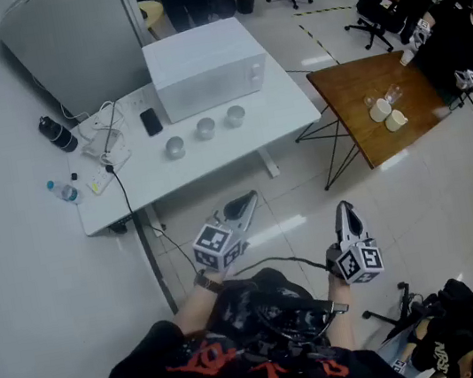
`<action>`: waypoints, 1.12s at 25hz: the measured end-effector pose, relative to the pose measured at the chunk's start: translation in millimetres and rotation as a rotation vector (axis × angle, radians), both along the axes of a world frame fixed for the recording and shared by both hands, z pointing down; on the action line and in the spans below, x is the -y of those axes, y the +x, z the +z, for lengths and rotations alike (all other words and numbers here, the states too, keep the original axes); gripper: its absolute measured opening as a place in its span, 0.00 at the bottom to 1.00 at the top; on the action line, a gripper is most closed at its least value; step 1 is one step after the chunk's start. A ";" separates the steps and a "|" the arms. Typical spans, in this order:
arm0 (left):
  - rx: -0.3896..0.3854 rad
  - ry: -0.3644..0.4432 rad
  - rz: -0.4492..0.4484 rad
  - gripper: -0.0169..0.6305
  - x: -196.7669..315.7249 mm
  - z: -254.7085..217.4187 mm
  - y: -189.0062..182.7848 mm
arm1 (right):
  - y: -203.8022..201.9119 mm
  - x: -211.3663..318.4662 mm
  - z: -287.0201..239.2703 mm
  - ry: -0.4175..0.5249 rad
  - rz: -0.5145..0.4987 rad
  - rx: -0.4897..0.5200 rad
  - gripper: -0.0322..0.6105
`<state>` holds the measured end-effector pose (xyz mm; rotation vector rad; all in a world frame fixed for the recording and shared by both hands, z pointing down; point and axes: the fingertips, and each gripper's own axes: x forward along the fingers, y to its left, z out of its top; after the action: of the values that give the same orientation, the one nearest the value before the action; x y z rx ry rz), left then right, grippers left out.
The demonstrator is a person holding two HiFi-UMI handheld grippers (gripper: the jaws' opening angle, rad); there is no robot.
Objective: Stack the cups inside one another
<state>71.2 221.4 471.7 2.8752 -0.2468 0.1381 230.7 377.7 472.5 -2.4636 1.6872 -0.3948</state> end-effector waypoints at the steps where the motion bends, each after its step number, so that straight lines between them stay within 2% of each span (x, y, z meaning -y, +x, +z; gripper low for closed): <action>1: -0.002 -0.001 -0.010 0.03 6.0 -0.2 -4.5 | -2.7 4.6 0.2 0.002 -0.001 0.000 0.06; 7: 0.000 -0.008 -0.080 0.03 39.1 4.1 -46.1 | -31.4 43.7 4.7 0.003 -0.054 0.014 0.06; 20: -0.007 -0.046 -0.300 0.03 102.7 11.5 -154.3 | -121.8 154.1 8.0 -0.006 -0.304 0.006 0.06; 28: 0.001 -0.074 -0.332 0.03 111.1 26.2 -175.1 | -146.1 185.4 14.6 -0.029 -0.381 0.016 0.06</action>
<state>-103.9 110.3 497.9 2.7139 -0.6973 0.0843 84.6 192.3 487.1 -2.1411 2.1592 -0.4785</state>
